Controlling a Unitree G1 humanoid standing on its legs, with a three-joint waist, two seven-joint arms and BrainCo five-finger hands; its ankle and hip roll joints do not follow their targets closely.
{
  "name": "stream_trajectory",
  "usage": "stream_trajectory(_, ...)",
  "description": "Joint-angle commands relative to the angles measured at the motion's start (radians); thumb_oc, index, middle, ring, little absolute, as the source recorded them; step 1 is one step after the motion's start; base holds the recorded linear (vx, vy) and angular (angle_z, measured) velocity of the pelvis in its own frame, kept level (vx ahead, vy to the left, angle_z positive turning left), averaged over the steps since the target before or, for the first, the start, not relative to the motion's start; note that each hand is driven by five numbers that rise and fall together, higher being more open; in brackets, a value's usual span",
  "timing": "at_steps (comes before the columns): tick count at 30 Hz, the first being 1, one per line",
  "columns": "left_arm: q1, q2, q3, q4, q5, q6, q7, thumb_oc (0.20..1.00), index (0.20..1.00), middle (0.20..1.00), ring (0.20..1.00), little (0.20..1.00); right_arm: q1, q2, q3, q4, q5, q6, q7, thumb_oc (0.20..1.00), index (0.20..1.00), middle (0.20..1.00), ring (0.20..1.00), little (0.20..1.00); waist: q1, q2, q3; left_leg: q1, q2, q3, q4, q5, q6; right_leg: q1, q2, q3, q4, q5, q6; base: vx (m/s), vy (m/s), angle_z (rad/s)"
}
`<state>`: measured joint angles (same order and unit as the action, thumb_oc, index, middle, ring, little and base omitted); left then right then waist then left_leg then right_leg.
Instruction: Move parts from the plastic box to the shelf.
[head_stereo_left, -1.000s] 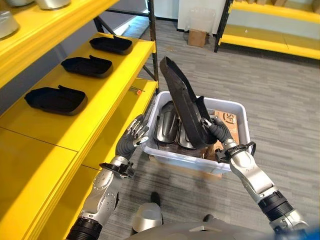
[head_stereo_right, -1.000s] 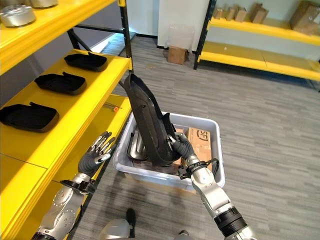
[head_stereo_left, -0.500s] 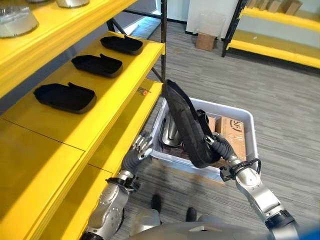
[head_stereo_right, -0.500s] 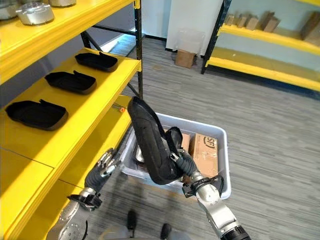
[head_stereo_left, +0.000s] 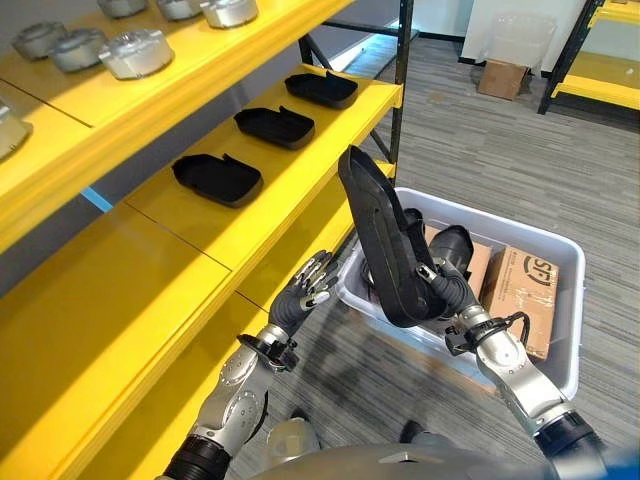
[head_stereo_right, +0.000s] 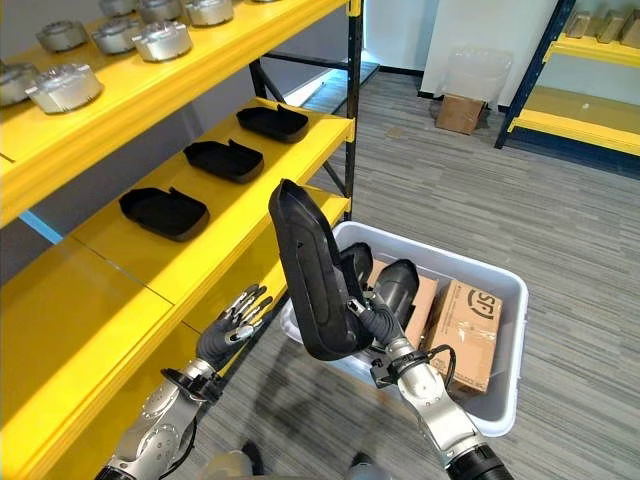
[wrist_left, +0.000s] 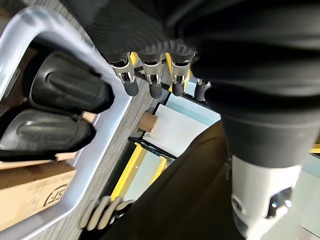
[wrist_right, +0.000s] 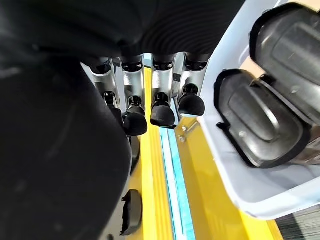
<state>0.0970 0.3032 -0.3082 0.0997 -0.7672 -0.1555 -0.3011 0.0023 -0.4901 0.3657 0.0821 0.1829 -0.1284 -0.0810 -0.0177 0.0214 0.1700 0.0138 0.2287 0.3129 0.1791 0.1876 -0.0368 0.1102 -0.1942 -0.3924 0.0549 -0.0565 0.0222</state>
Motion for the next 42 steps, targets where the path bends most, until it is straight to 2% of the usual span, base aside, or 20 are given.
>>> stream_trajectory(1,0.0,0.039,0.046,-0.045,-0.022,-0.024,-0.02,1.0,1.0,1.0,1.0,1.0,-0.068,0.036,-0.024,-0.057,0.025,-0.104,0.018,0.2,0.2,0.2,0.2,0.2,-0.009,-0.034,-0.027,0.057,0.089,0.036,0.001,-0.082,-0.087,-0.029,0.048,0.086,0.025,0.005,0.032,-0.03,0.344,0.53)
stream_trajectory(4,-0.014,0.048,0.035,-0.053,0.07,-0.082,0.006,1.0,1.0,1.0,1.0,1.0,-0.061,0.016,-0.031,-0.066,0.037,-0.106,0.038,0.2,0.2,0.2,0.2,0.2,-0.018,-0.008,-0.032,0.092,0.107,0.053,-0.053,-0.053,-0.093,-0.051,0.025,0.06,0.057,0.003,0.03,-0.13,0.366,0.67)
stream_trajectory(6,-0.029,0.058,0.027,-0.061,0.043,-0.066,0.015,1.0,1.0,1.0,1.0,1.0,-0.061,0.01,-0.03,-0.071,0.039,-0.101,0.045,0.2,0.2,0.2,0.2,0.2,-0.023,0.01,-0.03,0.108,0.096,0.081,-0.094,-0.067,-0.092,-0.048,0.009,0.042,0.072,-0.002,0.037,-0.04,0.416,0.5)
stream_trajectory(7,-0.035,0.062,0.024,-0.06,0.036,-0.057,0.023,1.0,1.0,1.0,1.0,1.0,-0.062,0.013,-0.024,-0.071,0.041,-0.096,0.042,0.2,0.2,0.2,0.2,0.2,-0.024,0.013,-0.03,0.124,0.077,0.077,-0.116,-0.097,-0.099,-0.035,-0.005,0.047,0.077,-0.014,0.055,0.0,0.433,0.55)
stream_trajectory(9,-0.04,0.074,0.023,-0.057,0.025,-0.047,0.031,1.0,1.0,1.0,1.0,1.0,-0.071,0.02,-0.017,-0.068,0.038,-0.096,0.043,0.2,0.2,0.2,0.2,0.2,-0.018,0.017,-0.028,0.126,0.059,0.092,-0.149,-0.097,-0.082,-0.029,-0.018,0.031,0.068,0.015,0.059,-0.06,0.404,0.47)
stream_trajectory(12,-0.019,0.091,0.027,-0.059,0.061,-0.054,0.032,1.0,1.0,1.0,1.0,1.0,-0.079,0.031,-0.014,-0.078,0.05,-0.077,0.041,0.2,0.2,0.2,0.2,0.2,0.009,0.01,-0.026,0.137,0.016,0.074,-0.198,-0.12,-0.066,-0.013,-0.041,0.021,0.063,0.035,0.088,-0.06,0.555,0.64)
stream_trajectory(14,0.022,0.123,0.055,-0.099,0.089,-0.052,0.012,1.0,1.0,1.0,1.0,1.0,-0.081,0.048,-0.024,-0.113,0.08,-0.027,0.044,0.2,0.2,0.2,0.2,0.2,0.066,-0.006,-0.007,0.146,-0.037,0.048,-0.243,-0.122,-0.034,-0.003,-0.076,-0.025,0.074,0.058,0.133,-0.08,0.631,0.75)
stream_trajectory(15,0.026,0.127,0.057,-0.103,0.092,-0.056,0.009,1.0,1.0,1.0,1.0,1.0,-0.081,0.048,-0.025,-0.116,0.073,-0.027,0.055,0.2,0.2,0.2,0.2,0.2,0.071,-0.007,-0.005,0.146,-0.039,0.047,-0.244,-0.122,-0.032,-0.003,-0.078,-0.028,0.076,0.058,0.135,-0.14,0.495,0.44)
stream_trajectory(16,0.029,0.145,0.056,-0.132,0.102,-0.038,-0.036,1.0,1.0,1.0,1.0,1.0,-0.093,0.052,-0.019,-0.147,0.051,-0.004,0.015,0.2,0.2,0.2,0.2,0.2,0.108,-0.024,0.008,0.133,-0.071,0.04,-0.251,-0.134,-0.009,-0.001,-0.099,-0.059,0.079,0.08,0.146,-0.11,0.319,0.4)
stream_trajectory(17,0.029,0.145,0.056,-0.133,0.102,-0.037,-0.036,1.0,1.0,1.0,1.0,1.0,-0.093,0.052,-0.019,-0.147,0.051,-0.003,0.015,0.2,0.2,0.2,0.2,0.2,0.108,-0.024,0.008,0.133,-0.072,0.04,-0.251,-0.134,-0.009,-0.001,-0.099,-0.059,0.079,0.08,0.146,-0.08,0.435,0.36)
stream_trajectory(18,0.029,0.148,0.05,-0.137,0.088,-0.022,-0.033,1.0,1.0,1.0,1.0,1.0,-0.108,0.055,-0.015,-0.14,0.057,0.011,0.003,0.2,0.2,0.2,0.2,0.2,0.127,-0.035,0.013,0.143,-0.097,0.024,-0.257,-0.16,-0.001,0.005,-0.115,-0.057,0.091,0.087,0.167,0.0,0.245,0.32)
stream_trajectory(24,0.02,0.128,0.031,-0.132,0.066,0.026,-0.02,1.0,1.0,1.0,1.0,1.0,-0.128,0.078,0.01,-0.137,0.018,0.037,-0.014,0.2,0.2,0.2,0.2,0.2,0.177,-0.053,0.017,0.137,-0.158,0.03,-0.264,-0.195,0.051,-0.011,-0.146,-0.112,0.147,0.159,0.187,-0.04,0.224,0.18)
stream_trajectory(25,0.016,0.128,0.019,-0.122,0.088,0.028,-0.017,1.0,1.0,1.0,1.0,1.0,-0.135,0.084,0.012,-0.118,0.015,0.03,-0.006,0.2,0.2,0.2,0.2,0.2,0.173,-0.058,0.022,0.14,-0.175,0.016,-0.266,-0.214,0.07,-0.039,-0.146,-0.083,0.184,0.173,0.19,-0.02,0.1,-0.07)
stream_trajectory(26,0.001,0.142,0.005,-0.11,0.097,0.04,-0.025,1.0,1.0,1.0,1.0,1.0,-0.131,0.072,0.012,-0.114,0.021,0.023,-0.013,0.2,0.2,0.2,0.2,0.2,0.15,-0.065,0.027,0.124,-0.179,-0.005,-0.266,-0.197,0.076,-0.053,-0.078,-0.027,0.124,0.162,0.161,0.03,-0.024,0.36)
stream_trajectory(27,0.003,0.148,0.002,-0.103,0.119,0.02,-0.035,1.0,1.0,1.0,1.0,1.0,-0.127,0.064,0.005,-0.118,0.007,0.019,-0.012,0.2,0.2,0.2,0.2,0.2,0.134,-0.074,0.027,0.126,-0.177,-0.018,-0.266,-0.196,0.065,-0.06,-0.039,0.019,0.05,0.17,0.163,0.06,-0.156,0.78)
stream_trajectory(29,0.011,0.143,0.0,-0.097,0.097,0.01,-0.023,1.0,1.0,1.0,1.0,1.0,-0.131,0.052,0.006,-0.112,0.013,0.022,-0.001,0.2,0.2,0.2,0.2,0.2,0.116,-0.079,0.029,0.134,-0.17,-0.034,-0.266,-0.198,0.05,-0.077,0.001,0.059,-0.036,0.186,0.167,0.12,-0.116,0.71)
stream_trajectory(31,0.017,0.124,-0.022,-0.087,0.102,-0.003,-0.022,1.0,1.0,1.0,1.0,1.0,-0.115,0.059,0.005,-0.115,0.081,0.068,0.033,0.2,0.2,0.2,0.2,0.2,0.071,-0.083,0.03,0.134,-0.18,-0.113,-0.266,-0.2,0.051,-0.092,0.068,0.204,-0.056,0.17,0.139,0.18,-0.116,0.9)
stream_trajectory(33,0.032,0.103,-0.021,-0.1,0.079,0.002,-0.026,1.0,1.0,1.0,1.0,1.0,-0.107,0.055,-0.019,-0.084,0.049,0.028,0.08,0.2,0.2,0.2,0.2,0.2,0.085,-0.09,0.011,0.126,-0.182,-0.115,-0.266,-0.197,0.034,-0.04,0.078,0.17,-0.1,0.155,0.122,0.09,-0.103,1.17)
stream_trajectory(36,0.048,0.084,-0.016,-0.11,0.046,-0.003,-0.004,1.0,1.0,1.0,1.0,1.0,-0.109,0.042,-0.024,-0.074,0.007,0.016,0.108,0.2,0.2,0.2,0.2,0.2,0.095,-0.086,-0.004,0.13,-0.175,-0.113,-0.266,-0.189,0.018,0.0,0.076,0.151,-0.123,0.142,0.113,0.09,-0.071,-0.02)
stream_trajectory(42,0.059,0.065,-0.026,-0.079,0.036,-0.005,0.012,1.0,1.0,1.0,1.0,1.0,-0.154,0.007,0.031,-0.089,-0.177,-0.043,0.091,0.2,0.2,0.2,0.2,0.2,0.129,-0.075,-0.012,0.136,-0.151,-0.121,-0.266,-0.171,-0.008,0.053,0.079,0.102,-0.131,0.106,0.091,0.09,-0.125,0.06)
